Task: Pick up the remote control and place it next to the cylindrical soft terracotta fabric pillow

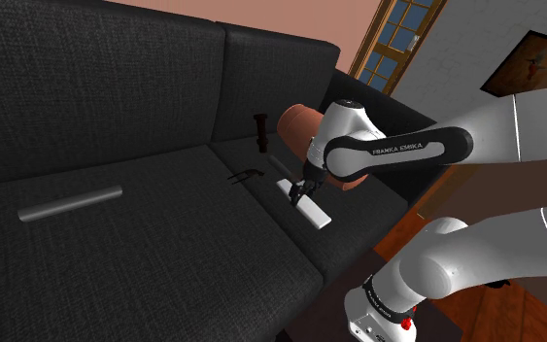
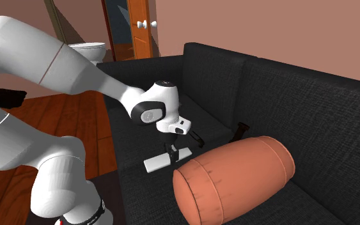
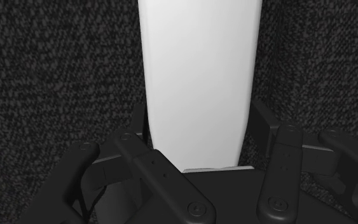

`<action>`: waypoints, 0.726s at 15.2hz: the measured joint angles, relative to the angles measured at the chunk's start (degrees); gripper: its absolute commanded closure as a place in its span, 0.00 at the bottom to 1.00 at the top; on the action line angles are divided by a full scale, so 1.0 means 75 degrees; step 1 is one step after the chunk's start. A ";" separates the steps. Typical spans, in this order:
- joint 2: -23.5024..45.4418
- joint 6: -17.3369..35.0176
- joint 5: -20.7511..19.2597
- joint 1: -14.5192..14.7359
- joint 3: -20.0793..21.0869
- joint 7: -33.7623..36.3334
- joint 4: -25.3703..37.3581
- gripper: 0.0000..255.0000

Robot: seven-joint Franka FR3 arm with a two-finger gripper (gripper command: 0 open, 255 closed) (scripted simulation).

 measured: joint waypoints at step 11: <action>-0.0079 -0.0138 0.0001 0.0006 -0.0003 0.0005 0.0071 0.00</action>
